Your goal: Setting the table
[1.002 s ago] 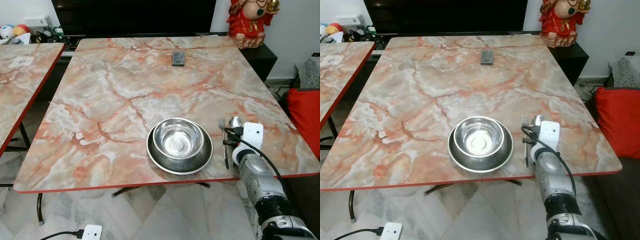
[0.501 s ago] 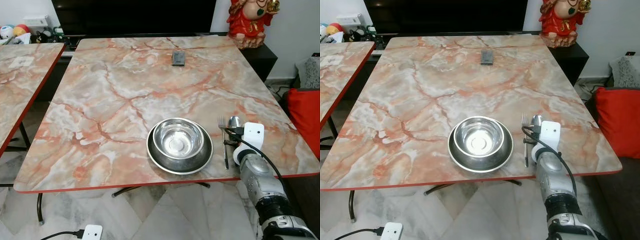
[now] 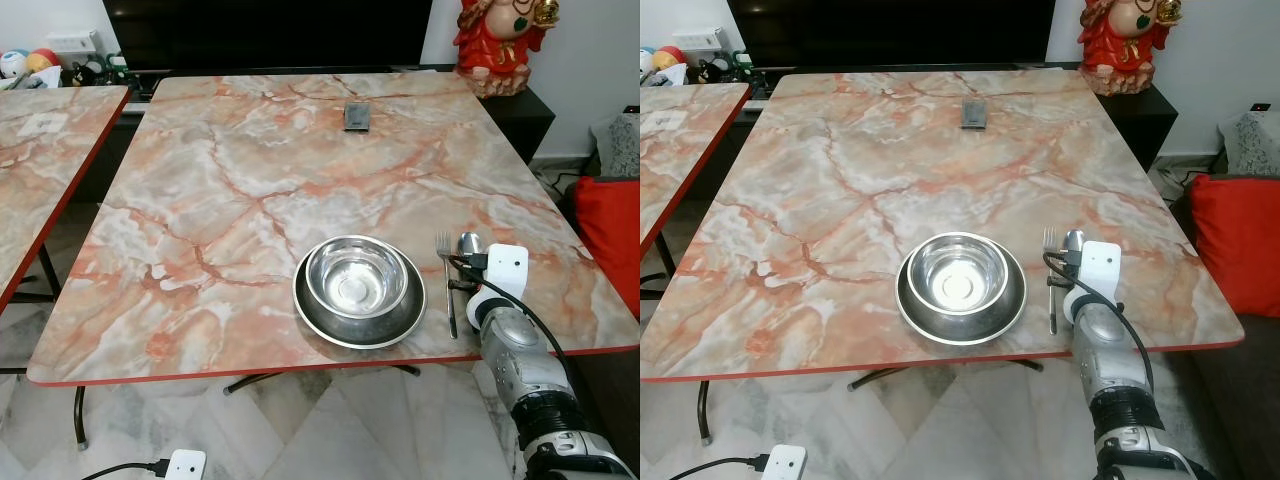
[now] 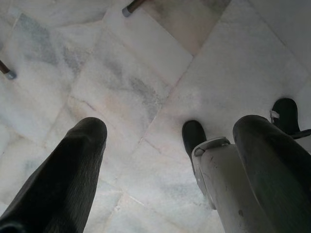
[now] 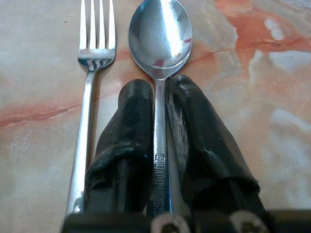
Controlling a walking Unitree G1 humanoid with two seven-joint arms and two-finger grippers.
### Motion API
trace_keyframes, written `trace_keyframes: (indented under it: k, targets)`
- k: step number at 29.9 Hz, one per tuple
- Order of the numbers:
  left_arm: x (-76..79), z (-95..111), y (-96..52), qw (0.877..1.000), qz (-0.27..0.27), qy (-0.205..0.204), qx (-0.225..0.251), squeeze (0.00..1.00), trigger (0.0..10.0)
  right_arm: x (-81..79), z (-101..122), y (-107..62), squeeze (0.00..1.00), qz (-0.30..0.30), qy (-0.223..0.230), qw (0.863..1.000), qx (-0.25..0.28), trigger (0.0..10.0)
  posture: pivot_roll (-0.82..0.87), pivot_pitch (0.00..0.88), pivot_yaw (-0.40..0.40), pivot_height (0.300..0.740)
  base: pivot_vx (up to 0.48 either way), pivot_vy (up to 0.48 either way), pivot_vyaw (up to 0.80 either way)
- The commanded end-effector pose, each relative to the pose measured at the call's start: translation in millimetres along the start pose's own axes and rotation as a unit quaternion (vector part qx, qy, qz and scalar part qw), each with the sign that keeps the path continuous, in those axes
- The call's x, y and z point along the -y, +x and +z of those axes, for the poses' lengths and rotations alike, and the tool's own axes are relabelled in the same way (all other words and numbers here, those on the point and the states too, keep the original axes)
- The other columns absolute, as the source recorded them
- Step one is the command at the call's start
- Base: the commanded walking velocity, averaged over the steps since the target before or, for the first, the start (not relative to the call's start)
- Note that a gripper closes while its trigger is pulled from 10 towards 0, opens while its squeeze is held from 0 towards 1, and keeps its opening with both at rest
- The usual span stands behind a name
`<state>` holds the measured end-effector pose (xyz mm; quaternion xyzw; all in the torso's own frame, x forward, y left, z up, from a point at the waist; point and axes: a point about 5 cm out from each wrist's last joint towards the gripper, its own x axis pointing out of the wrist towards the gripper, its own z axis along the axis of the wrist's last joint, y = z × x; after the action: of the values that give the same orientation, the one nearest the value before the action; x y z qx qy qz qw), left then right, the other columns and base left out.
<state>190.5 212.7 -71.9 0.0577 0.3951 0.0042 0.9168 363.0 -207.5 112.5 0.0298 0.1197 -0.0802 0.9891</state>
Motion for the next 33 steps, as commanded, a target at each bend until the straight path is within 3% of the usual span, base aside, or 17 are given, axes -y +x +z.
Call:
trace_keyframes:
  k: [1, 17, 19, 29, 33]
  targets:
    - [1.3, -14, -3.5, 1.000, -0.002, -0.002, -0.028, 0.00, 10.0, -2.0, 5, 0.6, 0.00, 0.001, -0.002, 1.000, 0.010, 10.0, 0.03, 0.155, 0.015, 0.740, 0.000, 0.000, 0.00]
    - [2.8, -13, -3.1, 1.000, -0.005, -0.003, -0.028, 0.00, 10.0, 0.0, 25, -2.1, 0.00, -0.015, 0.014, 0.996, 0.083, 10.0, 0.02, 0.157, 0.014, 0.740, 0.000, 0.000, 0.00]
    - [2.9, -15, -3.6, 1.000, -0.003, -0.004, -0.028, 0.00, 10.0, -2.0, 37, -7.4, 0.00, -0.005, 0.023, 0.990, 0.141, 10.0, 0.02, 0.156, 0.013, 0.740, 0.000, 0.000, 0.00]
    - [-3.3, -9, -2.6, 1.000, 0.003, -0.005, -0.016, 0.00, 10.0, 9.4, 52, -19.9, 0.00, -0.013, 0.035, 0.974, 0.223, 10.0, 0.00, 0.104, 0.018, 0.740, 0.000, 0.000, 0.00]
    - [-1.2, 6, 2.3, 1.000, 0.004, -0.008, 0.002, 0.00, 10.0, 7.2, 61, -22.2, 0.00, -0.004, 0.038, 0.966, 0.254, 10.0, -0.01, 0.067, 0.015, 0.740, 0.000, 0.000, 0.00]
